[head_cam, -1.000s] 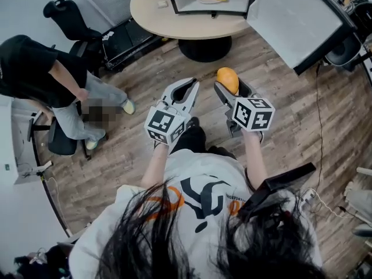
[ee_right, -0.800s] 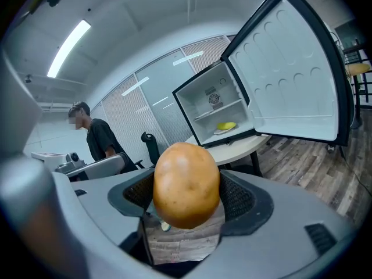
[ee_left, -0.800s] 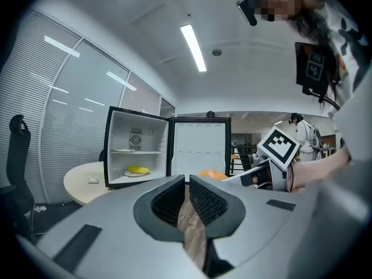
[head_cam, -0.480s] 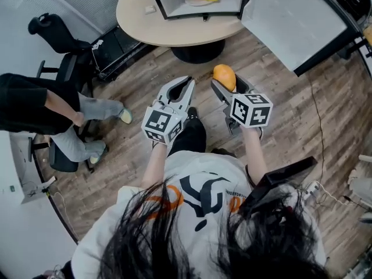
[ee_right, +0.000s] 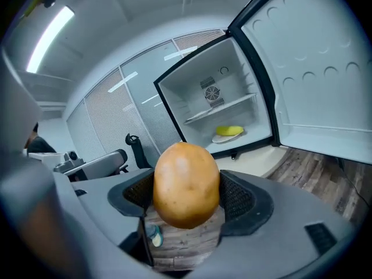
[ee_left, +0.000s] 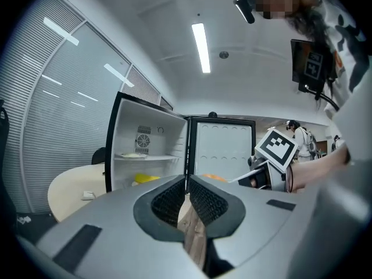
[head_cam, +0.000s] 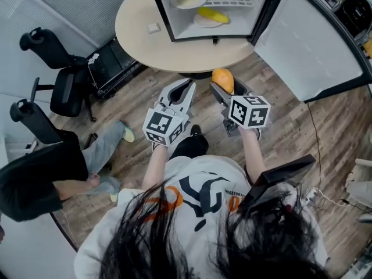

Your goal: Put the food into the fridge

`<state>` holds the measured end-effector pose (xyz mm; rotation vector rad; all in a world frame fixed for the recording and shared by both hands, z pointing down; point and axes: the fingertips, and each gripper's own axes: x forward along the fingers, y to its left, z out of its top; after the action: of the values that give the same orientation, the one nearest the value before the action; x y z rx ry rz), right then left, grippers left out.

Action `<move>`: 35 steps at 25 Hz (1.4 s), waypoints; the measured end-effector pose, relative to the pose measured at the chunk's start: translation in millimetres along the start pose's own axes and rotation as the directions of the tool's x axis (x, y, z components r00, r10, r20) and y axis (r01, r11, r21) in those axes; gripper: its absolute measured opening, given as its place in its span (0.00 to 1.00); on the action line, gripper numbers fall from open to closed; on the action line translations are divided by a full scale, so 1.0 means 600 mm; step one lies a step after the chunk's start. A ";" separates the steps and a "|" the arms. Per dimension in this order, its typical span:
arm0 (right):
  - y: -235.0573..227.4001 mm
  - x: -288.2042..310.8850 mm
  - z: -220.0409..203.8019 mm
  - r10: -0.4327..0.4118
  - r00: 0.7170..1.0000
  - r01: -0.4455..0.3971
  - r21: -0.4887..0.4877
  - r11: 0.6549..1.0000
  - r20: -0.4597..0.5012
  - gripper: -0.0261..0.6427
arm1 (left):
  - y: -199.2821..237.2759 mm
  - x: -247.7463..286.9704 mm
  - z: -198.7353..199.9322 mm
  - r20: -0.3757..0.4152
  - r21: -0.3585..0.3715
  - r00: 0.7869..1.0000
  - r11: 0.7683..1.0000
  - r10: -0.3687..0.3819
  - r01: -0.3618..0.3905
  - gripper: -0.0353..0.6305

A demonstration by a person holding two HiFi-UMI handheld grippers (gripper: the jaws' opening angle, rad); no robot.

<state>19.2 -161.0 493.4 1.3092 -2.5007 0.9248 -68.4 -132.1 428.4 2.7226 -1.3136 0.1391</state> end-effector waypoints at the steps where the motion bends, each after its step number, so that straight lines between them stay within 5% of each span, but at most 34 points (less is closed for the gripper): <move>1: 0.004 0.017 0.009 -0.002 1.000 0.002 0.001 1.000 0.001 0.55 | 0.020 0.006 0.003 0.003 -0.005 1.000 1.000 -0.004 0.004 0.08; 9: -0.012 0.099 0.059 -0.069 0.998 0.069 0.011 0.998 0.014 0.55 | 0.118 0.072 0.010 0.019 -0.023 0.997 0.997 -0.075 0.075 0.08; 18: -0.035 0.122 0.086 -0.142 0.990 0.142 0.018 0.990 0.020 0.55 | 0.145 0.118 0.004 0.014 -0.041 0.988 0.987 -0.157 0.157 0.08; 35: -0.066 0.153 0.194 -0.121 0.987 0.118 0.036 0.992 0.103 0.55 | 0.195 0.164 -0.009 -0.017 -0.072 0.991 0.989 -0.132 0.130 0.08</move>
<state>10.5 -309.5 456.9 1.5372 -2.4608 0.8915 -99.1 -279.6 454.4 2.7287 -1.1077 0.1078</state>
